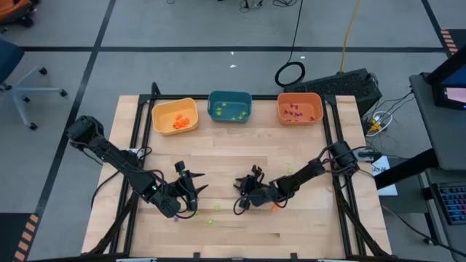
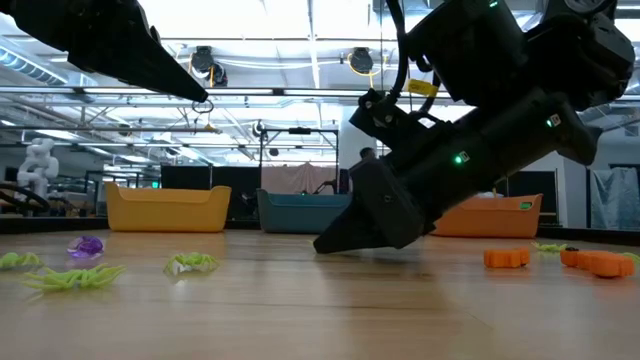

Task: Sort Halloween decoration
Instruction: Put the green spider toy into the blue bin

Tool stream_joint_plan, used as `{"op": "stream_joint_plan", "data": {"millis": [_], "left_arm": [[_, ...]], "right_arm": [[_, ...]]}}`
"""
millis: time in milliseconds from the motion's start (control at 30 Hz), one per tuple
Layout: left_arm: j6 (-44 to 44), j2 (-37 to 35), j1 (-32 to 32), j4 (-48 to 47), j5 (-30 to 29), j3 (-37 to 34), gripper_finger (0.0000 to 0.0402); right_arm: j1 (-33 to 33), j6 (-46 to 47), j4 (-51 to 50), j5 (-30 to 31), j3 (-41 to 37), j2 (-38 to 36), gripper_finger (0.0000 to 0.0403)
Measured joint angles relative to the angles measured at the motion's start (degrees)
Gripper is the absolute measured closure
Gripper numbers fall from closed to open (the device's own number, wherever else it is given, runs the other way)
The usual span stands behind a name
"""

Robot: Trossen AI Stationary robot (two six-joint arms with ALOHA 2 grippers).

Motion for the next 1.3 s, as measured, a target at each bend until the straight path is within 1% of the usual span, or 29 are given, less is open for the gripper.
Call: {"op": "stream_joint_plan", "data": {"millis": [100, 267, 467, 633, 767, 833, 933, 1067, 1200, 1300], "left_arm": [[-0.02, 0.00, 0.00, 0.00, 0.02, 0.00, 0.0208], [-0.02, 0.00, 0.00, -0.08, 0.02, 0.00, 0.0208], [-0.04, 0.02, 0.00, -0.16, 0.02, 0.00, 0.0208], [-0.17, 0.04, 0.00, -0.13, 0.02, 0.00, 0.0208], [-0.17, 0.04, 0.00, -0.09, 0.03, 0.00, 0.0208], [-0.16, 0.04, 0.00, -0.06, 0.04, 0.00, 0.0208], [-0.15, 0.04, 0.00, -0.05, 0.04, 0.00, 0.0208], [-0.13, 0.04, 0.04, 0.53, 0.21, 0.00, 0.0208], [0.15, 0.04, 0.04, 1.76, 1.65, 0.00, 0.0208], [0.17, 0.04, 0.04, 1.64, 1.68, 0.02, 0.0208]], "right_arm": [[-0.09, -0.94, -0.34, -1.20, -0.09, -0.97, 0.0301], [-0.09, -2.21, -0.20, -1.44, -0.12, -3.17, 0.0301], [-0.04, -5.29, -0.41, -4.29, -0.12, -6.73, 0.0301], [-0.04, -9.07, -2.28, -4.34, -0.11, -10.87, 0.0301], [-0.02, -11.16, -6.38, -4.35, -0.05, -13.95, 0.0302], [-0.18, -10.97, -8.51, -5.06, -0.04, -14.03, 0.0301], [-1.11, -7.68, -9.13, -8.84, -0.05, -12.82, 0.0292], [-1.79, -4.52, -9.15, -9.27, -0.05, -10.95, 0.0271], [-1.75, -6.03, -8.74, -8.90, -0.05, -9.06, 0.0251], [-1.90, -7.42, -8.11, -10.01, -0.05, -7.77, 0.0244]]}}
